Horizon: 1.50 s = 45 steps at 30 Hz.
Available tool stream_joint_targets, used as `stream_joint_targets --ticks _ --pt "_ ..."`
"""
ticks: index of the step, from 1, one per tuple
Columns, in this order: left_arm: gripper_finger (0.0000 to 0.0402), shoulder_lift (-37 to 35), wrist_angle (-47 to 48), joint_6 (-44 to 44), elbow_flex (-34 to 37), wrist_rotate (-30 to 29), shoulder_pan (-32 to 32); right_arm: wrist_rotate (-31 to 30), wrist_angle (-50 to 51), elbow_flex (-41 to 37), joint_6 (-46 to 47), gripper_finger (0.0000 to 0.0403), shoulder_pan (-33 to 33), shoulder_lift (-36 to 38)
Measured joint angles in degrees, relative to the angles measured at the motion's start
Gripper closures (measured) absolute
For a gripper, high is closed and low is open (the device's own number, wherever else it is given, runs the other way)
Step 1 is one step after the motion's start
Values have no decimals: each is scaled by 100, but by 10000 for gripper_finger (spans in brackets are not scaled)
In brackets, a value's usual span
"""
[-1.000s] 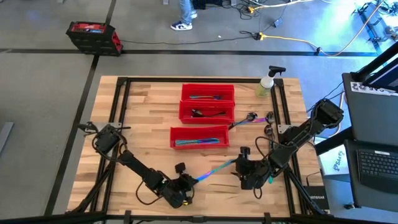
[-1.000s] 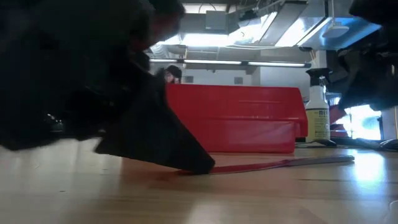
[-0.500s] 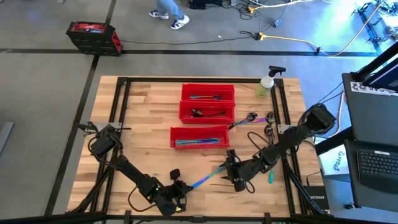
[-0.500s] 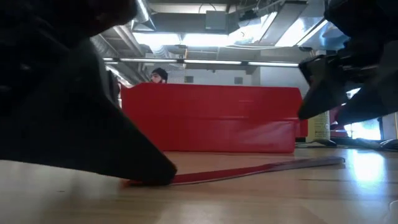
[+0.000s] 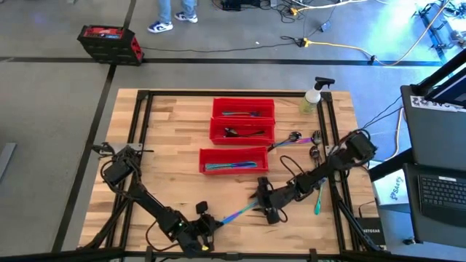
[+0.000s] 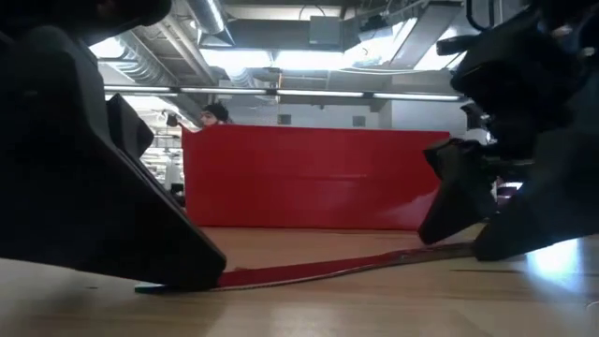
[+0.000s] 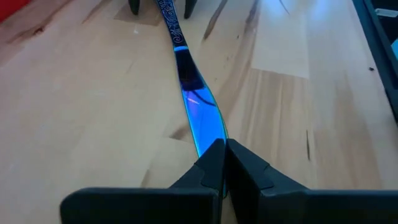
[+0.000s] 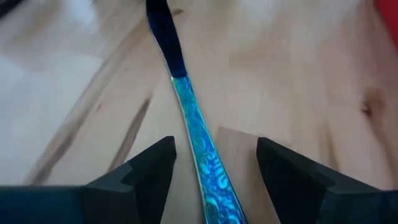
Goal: Sort silverware
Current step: Put the purple table knife into the bottom red bin
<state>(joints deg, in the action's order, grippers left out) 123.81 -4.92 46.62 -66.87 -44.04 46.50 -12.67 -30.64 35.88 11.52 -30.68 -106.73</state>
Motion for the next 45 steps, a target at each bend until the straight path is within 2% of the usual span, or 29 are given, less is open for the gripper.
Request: stream_joint_targets --ticks 5,10,14,17,20,24,27,31,37,45 --pt "401 0 0 44 0 11 2 303 -414 2 0 189 135 -198" --pt "402 0 67 136 0 18 0 859 -563 -23 -142 189 252 -206" --pt "401 -2 102 142 -2 18 7 1188 -1419 -479 -58 189 310 -224" --pt "401 -4 106 214 -2 18 4 1194 -2128 -956 133 177 300 -224" --pt "401 -4 111 418 0 18 4 1060 -2660 -1319 288 144 290 -224" --pt "402 -4 113 498 0 18 4 844 -2769 -1414 11 96 287 -224" --pt "402 -4 115 553 0 16 4 558 -2675 -1416 -511 84 289 -230" --pt "402 -4 117 570 0 16 4 510 -2661 -1411 -896 89 289 -228" --pt "402 -4 119 554 0 18 2 576 -2812 -1405 -968 121 289 -382" --pt "402 -4 119 554 2 20 2 619 -4036 -1410 -852 163 291 -1182"
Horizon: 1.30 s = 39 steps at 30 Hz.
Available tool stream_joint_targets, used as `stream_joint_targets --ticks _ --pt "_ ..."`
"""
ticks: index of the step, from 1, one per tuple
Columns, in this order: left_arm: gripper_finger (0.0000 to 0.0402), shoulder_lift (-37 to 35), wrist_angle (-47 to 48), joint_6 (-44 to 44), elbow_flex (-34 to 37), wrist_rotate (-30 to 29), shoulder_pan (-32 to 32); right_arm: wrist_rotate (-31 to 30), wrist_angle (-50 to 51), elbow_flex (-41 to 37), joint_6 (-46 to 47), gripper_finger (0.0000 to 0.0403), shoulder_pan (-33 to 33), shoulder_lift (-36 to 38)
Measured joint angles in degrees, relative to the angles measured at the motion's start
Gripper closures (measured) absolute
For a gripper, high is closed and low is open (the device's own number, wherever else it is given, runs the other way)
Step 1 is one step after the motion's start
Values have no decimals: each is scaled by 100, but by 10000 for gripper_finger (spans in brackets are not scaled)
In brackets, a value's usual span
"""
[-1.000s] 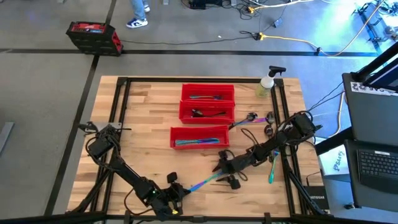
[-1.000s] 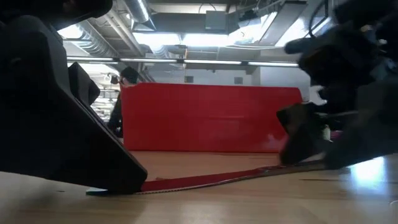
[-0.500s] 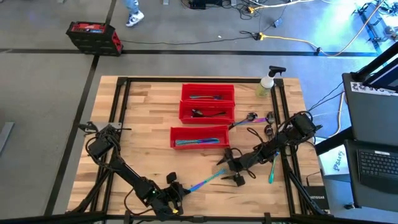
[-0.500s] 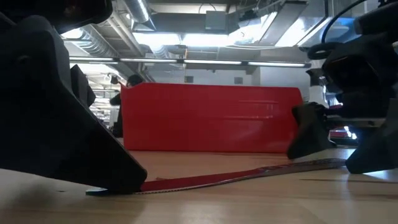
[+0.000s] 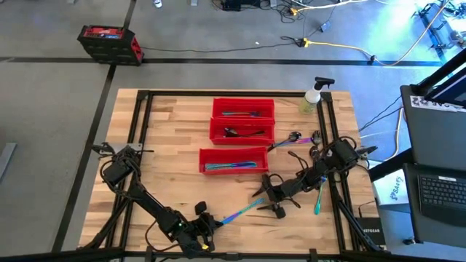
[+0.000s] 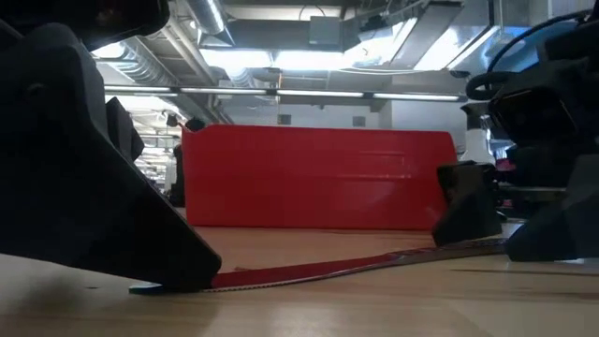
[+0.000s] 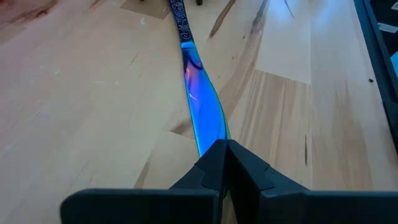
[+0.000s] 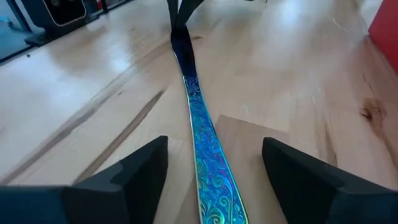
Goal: Sort silverware
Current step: Put the purple table knife into the bottom red bin
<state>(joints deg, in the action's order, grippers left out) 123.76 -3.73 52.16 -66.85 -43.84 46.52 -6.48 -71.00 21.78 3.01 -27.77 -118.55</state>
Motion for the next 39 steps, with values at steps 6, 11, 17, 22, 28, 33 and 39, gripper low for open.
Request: stream_joint_targets --ticks 6,11,17,22,28,33,39 --pt "402 0 2 -2 0 8 0 4 -36 7 -4 196 0 -32" --pt "402 0 2 -2 0 9 0 40 75 15 -4 236 -2 -31" --pt "402 -2 2 -4 0 12 0 45 128 22 -18 283 -4 -28" --pt "402 -2 2 -4 0 14 0 -2 174 26 -47 314 -7 -26" --pt "402 -2 56 -7 11 -29 0 -81 315 33 -150 347 -9 -7" --pt "402 -2 43 -7 11 -51 0 -81 299 33 -131 350 -9 -6" --pt "401 4 -250 -60 15 -76 -11 16 228 57 -48 350 -7 -11"
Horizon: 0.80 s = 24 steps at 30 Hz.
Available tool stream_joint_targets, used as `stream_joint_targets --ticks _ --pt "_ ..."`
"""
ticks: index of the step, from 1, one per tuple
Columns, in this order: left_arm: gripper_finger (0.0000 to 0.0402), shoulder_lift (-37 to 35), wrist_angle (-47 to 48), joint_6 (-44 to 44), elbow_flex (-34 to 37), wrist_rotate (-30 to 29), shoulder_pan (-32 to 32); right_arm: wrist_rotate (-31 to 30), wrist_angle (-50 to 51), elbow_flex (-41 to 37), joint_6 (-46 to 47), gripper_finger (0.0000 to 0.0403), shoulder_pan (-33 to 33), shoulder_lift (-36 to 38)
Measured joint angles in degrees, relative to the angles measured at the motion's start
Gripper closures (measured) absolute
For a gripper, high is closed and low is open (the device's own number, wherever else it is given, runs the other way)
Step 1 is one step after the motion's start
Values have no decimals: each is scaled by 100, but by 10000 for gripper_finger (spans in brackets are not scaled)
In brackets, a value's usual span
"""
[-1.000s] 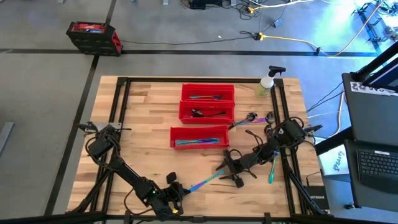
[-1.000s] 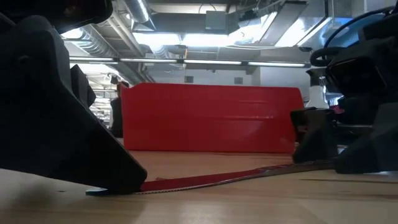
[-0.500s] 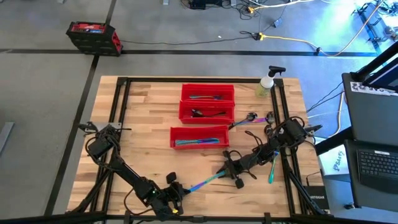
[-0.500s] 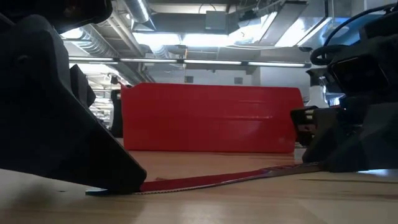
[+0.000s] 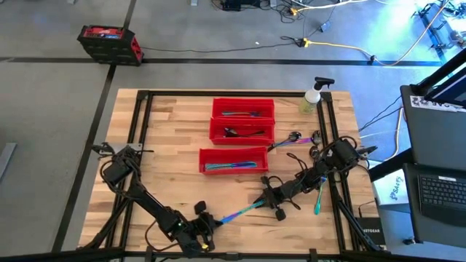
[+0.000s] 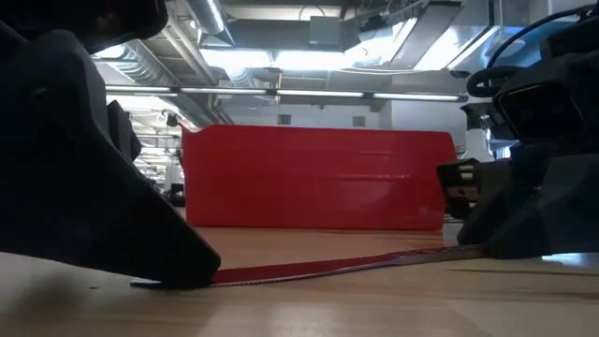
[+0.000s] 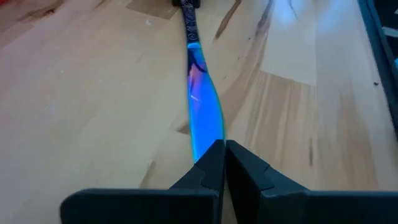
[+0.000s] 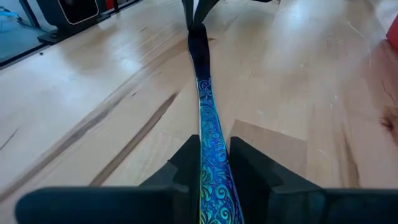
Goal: Sort silverware
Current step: Put the purple table knife into the bottom red bin
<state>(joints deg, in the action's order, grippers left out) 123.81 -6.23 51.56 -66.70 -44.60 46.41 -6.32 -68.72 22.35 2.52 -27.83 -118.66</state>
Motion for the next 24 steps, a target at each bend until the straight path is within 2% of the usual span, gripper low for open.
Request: stream_joint_targets --ticks 6,13,19,24 --pt "401 -33 -144 -750 -262 -176 -126 -56 62 13 182 351 -57 53" --pt "401 -479 -218 -2091 -703 -442 -509 58 100 15 586 351 -57 137" --pt "401 -1043 -250 -3379 -936 -599 -797 97 430 8 682 352 -135 559" --pt "401 -1632 -231 -3815 -1125 -1108 -914 192 675 117 799 352 -296 1094"
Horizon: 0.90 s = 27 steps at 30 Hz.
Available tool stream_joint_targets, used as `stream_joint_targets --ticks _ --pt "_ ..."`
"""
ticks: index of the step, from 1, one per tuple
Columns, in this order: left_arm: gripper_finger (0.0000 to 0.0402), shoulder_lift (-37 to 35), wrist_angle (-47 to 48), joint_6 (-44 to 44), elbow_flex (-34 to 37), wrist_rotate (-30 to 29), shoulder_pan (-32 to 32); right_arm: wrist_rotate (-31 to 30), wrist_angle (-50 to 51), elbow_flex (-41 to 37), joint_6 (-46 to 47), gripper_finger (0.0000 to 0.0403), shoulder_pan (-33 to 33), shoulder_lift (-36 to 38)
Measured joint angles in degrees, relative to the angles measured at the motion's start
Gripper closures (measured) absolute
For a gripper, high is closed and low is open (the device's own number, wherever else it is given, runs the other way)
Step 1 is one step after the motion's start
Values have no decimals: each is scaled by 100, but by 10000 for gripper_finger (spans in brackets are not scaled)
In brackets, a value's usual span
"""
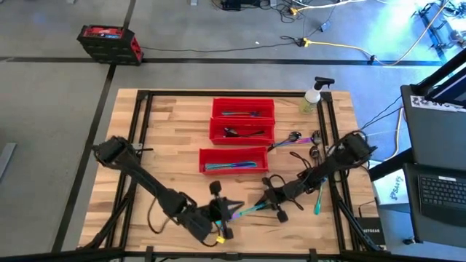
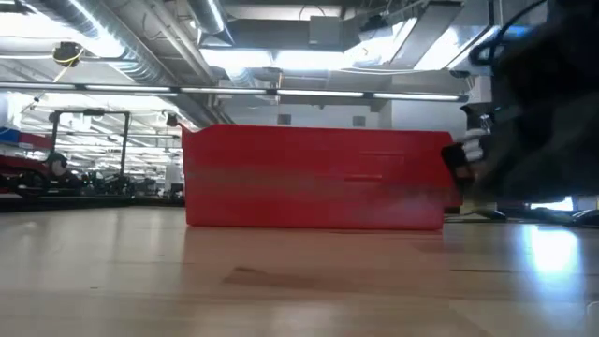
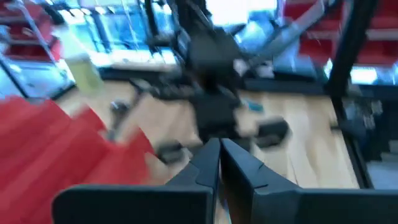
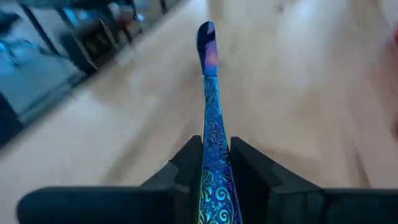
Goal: Sort silverware
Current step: Put the purple table knife into the bottom red bin
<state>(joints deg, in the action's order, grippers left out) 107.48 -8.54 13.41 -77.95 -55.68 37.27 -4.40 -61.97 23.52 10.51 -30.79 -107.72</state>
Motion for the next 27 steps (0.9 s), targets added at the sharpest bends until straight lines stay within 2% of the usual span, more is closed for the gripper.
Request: stream_joint_targets --ticks 7,11,19,21,24,27 --pt "402 -755 -106 -1515 -173 -206 27 -11 987 424 -100 352 -180 697" --pt "402 -1081 -560 -2085 -187 -293 65 -57 1842 758 -335 352 -176 1015" --pt "402 -1191 -1052 -3203 -179 -301 290 -364 3879 1744 -822 350 -77 1533" --pt "402 -1194 -1054 -3296 -179 -304 351 -430 4418 2062 -915 350 7 1584" --pt "402 -1198 -1031 -2981 -177 -301 404 -466 5110 2478 -981 349 153 1582" --pt "402 -1260 -1003 -2829 -177 -302 424 -466 5429 2809 -1084 349 301 1584"
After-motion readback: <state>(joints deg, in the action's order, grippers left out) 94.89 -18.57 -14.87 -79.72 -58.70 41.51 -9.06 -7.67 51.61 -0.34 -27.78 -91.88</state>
